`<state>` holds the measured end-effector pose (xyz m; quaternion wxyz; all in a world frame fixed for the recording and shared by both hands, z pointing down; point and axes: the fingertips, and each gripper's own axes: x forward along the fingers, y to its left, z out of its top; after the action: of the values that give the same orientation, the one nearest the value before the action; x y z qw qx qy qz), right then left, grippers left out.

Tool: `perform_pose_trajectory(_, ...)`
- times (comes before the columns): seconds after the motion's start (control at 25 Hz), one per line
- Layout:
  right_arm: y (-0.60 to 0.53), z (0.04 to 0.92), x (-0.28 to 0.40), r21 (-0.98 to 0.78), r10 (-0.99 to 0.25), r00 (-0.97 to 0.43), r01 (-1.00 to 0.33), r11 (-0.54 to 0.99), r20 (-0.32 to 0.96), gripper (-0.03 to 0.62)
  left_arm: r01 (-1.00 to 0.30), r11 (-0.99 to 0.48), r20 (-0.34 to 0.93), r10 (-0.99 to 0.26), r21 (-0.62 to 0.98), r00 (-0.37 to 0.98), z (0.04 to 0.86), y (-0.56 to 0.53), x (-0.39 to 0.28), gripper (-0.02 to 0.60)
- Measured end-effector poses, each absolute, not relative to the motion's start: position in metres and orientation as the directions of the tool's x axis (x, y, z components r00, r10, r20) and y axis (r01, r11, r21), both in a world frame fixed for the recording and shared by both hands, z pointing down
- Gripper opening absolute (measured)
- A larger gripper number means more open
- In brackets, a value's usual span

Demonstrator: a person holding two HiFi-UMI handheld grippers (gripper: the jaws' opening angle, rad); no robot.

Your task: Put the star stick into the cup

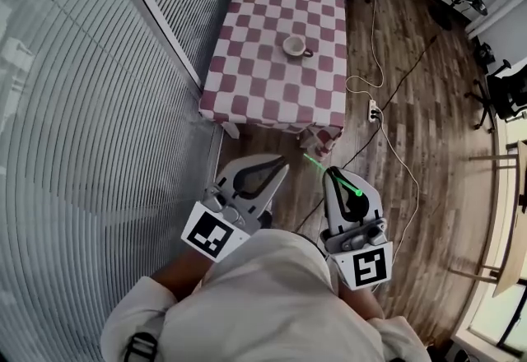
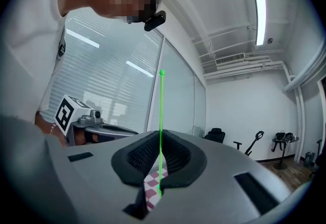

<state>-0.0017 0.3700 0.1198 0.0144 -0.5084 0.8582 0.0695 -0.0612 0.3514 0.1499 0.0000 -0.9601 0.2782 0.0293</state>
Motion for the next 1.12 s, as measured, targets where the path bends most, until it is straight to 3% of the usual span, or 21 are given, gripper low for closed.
perform_pose_trajectory(0.52, 0.289, 0.122, -0.012, 0.1, -0.891, -0.447, -0.893, 0.439, -0.078, 0.038, -0.494, -0.869, -0.056, -0.494, 0.02, 0.867, 0.155, 0.269, -0.069, 0.034)
perform_pose_trajectory(1.12, 0.282, 0.124, -0.02, 0.099, -0.893, -0.442, -0.895, 0.434, -0.085, 0.038, -0.513, -0.858, -0.073, -0.513, 0.031, 0.855, 0.152, 0.261, -0.079, 0.034)
